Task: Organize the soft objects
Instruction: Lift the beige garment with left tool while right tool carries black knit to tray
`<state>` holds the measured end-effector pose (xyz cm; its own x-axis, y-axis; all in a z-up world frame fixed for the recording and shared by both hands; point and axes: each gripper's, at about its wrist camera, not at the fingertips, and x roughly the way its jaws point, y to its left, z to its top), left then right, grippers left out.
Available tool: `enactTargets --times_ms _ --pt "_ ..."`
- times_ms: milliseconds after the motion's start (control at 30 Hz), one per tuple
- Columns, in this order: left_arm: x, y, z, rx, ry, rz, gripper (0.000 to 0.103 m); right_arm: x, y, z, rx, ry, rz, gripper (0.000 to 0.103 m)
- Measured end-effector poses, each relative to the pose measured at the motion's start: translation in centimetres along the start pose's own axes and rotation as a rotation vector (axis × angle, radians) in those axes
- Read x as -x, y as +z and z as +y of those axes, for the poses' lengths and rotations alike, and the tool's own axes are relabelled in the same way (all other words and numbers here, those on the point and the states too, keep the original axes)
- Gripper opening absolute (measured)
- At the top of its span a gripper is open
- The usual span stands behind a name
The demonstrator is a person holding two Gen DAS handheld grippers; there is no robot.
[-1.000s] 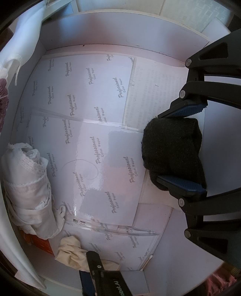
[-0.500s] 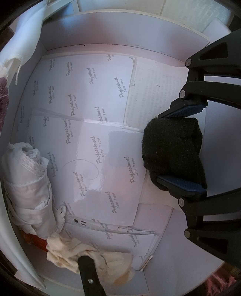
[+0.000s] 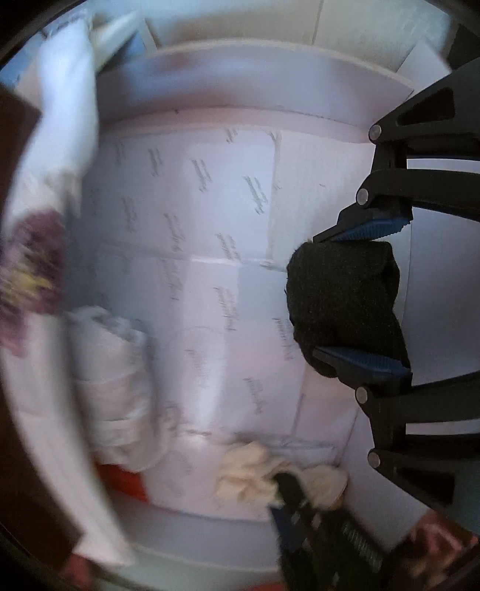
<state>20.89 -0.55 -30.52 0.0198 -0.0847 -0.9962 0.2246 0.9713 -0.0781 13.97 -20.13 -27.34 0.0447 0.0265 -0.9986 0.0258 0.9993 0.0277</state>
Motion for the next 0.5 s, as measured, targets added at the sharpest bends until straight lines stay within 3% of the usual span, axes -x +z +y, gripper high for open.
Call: enactTargets --times_ms 300,500 --pt "1.9 -0.5 -2.1 -0.022 0.022 -0.001 0.030 5.9 0.4 -1.9 -0.081 0.103 -0.108 0.051" --pt "1.3 -0.6 -2.5 -0.039 0.034 -0.005 0.030 11.0 0.2 -1.7 -0.087 0.176 -0.250 0.051"
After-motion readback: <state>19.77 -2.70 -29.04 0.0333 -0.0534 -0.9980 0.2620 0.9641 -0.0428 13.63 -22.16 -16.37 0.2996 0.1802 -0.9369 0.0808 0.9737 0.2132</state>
